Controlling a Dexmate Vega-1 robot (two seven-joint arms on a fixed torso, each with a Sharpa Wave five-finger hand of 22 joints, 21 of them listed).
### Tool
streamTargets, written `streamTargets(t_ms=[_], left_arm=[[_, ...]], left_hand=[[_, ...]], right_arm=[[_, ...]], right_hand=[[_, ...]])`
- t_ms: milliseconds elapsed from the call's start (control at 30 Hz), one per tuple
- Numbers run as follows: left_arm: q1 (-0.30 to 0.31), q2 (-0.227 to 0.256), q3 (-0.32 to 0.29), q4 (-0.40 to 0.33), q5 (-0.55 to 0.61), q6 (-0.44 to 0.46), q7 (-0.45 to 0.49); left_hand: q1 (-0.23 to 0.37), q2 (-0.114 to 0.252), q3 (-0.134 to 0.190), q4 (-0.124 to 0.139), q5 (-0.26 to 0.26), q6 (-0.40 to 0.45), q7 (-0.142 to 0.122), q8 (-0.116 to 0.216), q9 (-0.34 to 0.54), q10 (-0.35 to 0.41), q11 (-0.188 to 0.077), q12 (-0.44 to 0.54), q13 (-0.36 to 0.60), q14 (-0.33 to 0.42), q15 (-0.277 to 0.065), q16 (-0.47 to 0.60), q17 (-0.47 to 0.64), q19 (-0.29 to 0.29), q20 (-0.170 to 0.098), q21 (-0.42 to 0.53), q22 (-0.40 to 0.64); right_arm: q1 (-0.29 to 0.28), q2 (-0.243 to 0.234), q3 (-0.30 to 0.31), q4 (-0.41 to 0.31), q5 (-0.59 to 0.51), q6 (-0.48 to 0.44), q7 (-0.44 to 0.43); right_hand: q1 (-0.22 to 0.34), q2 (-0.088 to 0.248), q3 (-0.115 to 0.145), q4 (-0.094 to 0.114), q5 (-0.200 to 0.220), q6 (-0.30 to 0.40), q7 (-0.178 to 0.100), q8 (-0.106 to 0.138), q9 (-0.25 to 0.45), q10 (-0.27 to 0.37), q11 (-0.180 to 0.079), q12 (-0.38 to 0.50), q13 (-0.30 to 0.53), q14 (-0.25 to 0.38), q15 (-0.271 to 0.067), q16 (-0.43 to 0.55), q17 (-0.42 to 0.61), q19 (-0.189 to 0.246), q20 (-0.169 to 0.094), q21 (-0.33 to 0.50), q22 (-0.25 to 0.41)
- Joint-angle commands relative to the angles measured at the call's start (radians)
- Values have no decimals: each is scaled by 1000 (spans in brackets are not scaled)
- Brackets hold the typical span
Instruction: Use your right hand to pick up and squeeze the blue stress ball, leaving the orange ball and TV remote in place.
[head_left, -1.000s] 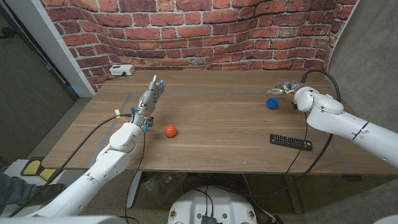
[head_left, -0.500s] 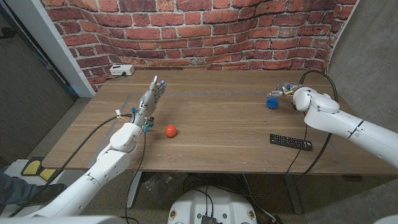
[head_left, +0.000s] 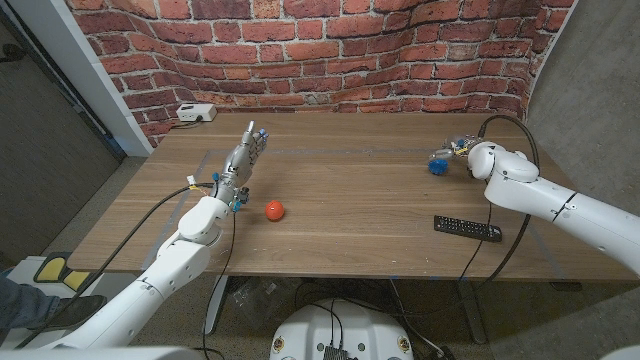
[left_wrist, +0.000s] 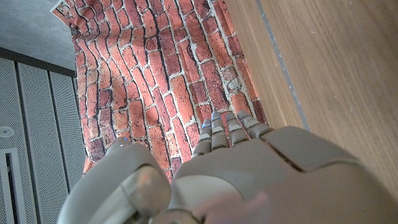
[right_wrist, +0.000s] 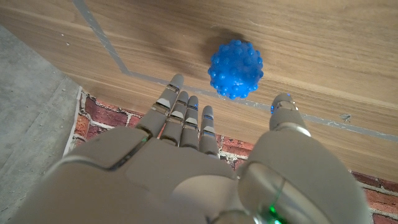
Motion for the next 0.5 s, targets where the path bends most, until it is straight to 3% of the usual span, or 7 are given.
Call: streamTargets(t_ms=[33,400,500], left_arm=[[-1,-1,-1,-3,0,9,7],[0,-1,-5,3,-5,8,8],[-2,-4,-5,3,-12,14,7]], left_hand=[[7,3,-8,4,-2,11,3,-1,2,15,0,-1,4,9,1,-4,4,9,7,-2,2],[9,7,-8,4,-4,15,1,-1,2,19,-1,-2,4,11,3,-4,4,9,9,-3,2],[9,8,-9,4,-4,16,1,-1,2,19,-3,-2,4,12,2,-4,4,8,11,-4,2]], right_arm=[[28,35,-40,56,-19,0,7],[42,47,-60,74,-40,-15,19],[47,49,-64,77,-41,-21,27]], right_hand=[[27,-2,12,0,5,4,-3,8,3,14,-4,5,4,10,-9,3,1,18,-5,-2,1],[82,-7,23,2,8,16,-4,13,3,34,-13,11,4,37,-24,7,0,52,-21,1,2],[115,-13,25,9,7,31,-8,18,4,54,-17,15,3,66,-28,12,0,108,-26,16,3]])
